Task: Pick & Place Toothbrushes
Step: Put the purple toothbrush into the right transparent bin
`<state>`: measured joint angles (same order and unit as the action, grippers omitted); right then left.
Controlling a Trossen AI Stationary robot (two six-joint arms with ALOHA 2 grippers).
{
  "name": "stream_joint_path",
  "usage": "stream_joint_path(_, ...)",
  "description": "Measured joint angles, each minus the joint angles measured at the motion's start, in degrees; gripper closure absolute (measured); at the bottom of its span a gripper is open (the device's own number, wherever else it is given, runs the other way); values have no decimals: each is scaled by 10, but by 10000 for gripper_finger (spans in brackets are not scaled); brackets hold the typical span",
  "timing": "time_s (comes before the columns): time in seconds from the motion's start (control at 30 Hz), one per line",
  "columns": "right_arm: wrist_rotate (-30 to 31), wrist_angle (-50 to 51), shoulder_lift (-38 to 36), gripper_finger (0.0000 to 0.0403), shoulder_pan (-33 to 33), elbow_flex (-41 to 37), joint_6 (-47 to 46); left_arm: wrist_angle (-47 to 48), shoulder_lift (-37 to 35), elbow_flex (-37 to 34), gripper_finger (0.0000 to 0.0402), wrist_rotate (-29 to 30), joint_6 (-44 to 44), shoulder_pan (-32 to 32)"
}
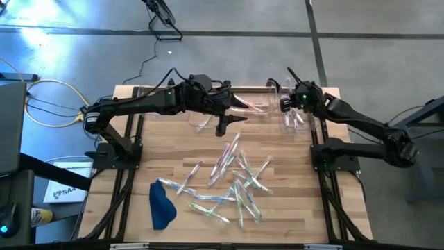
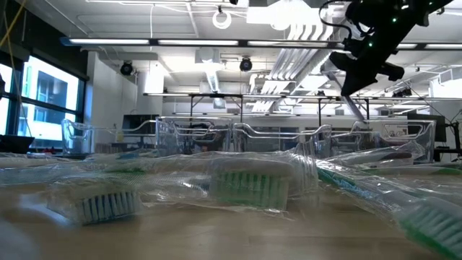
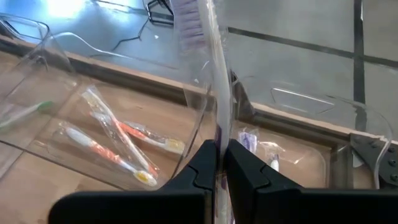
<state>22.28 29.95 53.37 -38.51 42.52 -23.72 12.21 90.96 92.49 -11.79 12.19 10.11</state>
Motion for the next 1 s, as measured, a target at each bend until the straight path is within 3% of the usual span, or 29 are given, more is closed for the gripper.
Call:
stream_joint_path(0.63, -35, 48, 104, 393, -61, 0, 21, 0, 0, 0, 213, 0, -1, 0)
stream_joint_path(1.0, -91, 61, 131, 393, -114, 0, 27, 17, 0, 0, 213, 0, 0, 0)
